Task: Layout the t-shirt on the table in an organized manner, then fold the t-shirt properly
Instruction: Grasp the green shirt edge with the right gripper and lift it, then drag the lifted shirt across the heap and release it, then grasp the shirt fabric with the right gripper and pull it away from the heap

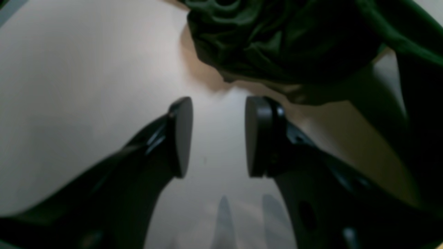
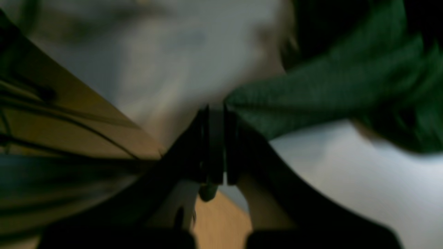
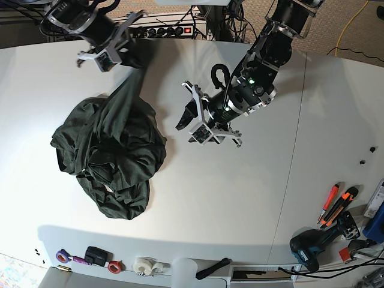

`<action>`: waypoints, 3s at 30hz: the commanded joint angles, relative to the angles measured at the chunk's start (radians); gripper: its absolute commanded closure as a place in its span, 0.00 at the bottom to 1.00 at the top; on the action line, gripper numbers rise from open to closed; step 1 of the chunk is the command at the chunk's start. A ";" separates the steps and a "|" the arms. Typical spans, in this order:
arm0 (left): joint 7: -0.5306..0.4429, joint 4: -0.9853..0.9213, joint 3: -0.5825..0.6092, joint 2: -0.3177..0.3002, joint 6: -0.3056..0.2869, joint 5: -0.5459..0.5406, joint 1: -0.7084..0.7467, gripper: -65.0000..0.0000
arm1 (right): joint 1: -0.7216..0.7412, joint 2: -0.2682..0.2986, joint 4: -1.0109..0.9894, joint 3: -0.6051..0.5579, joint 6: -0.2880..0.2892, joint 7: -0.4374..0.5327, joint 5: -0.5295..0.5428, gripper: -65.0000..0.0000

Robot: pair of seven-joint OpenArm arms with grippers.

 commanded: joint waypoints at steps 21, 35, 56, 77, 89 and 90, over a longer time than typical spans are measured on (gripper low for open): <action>-0.041 0.018 -0.002 -0.177 0.342 0.171 -0.018 0.60 | 0.601 -0.106 -0.107 -0.378 -0.354 0.290 -0.466 1.00; -0.042 0.018 -0.002 -0.176 0.342 0.174 -0.018 0.60 | 0.968 -0.171 -0.716 -0.377 -0.349 0.324 -0.472 0.53; -0.048 0.018 -0.002 -0.176 0.337 0.173 -0.019 0.60 | 0.771 0.132 -0.488 -0.224 -0.621 -0.091 -0.839 0.53; -0.052 0.018 -0.001 -0.176 0.337 0.148 -0.018 0.60 | 0.686 0.005 -0.690 0.099 -0.492 0.109 -0.241 0.53; -0.079 0.018 -0.001 -0.176 0.337 0.148 -0.019 0.60 | 0.735 0.006 -0.723 0.100 -0.425 0.055 -0.223 1.00; -0.078 0.018 -0.001 -0.176 0.337 0.148 -0.019 0.60 | 0.734 0.006 -0.705 0.101 -0.425 0.037 -0.223 1.00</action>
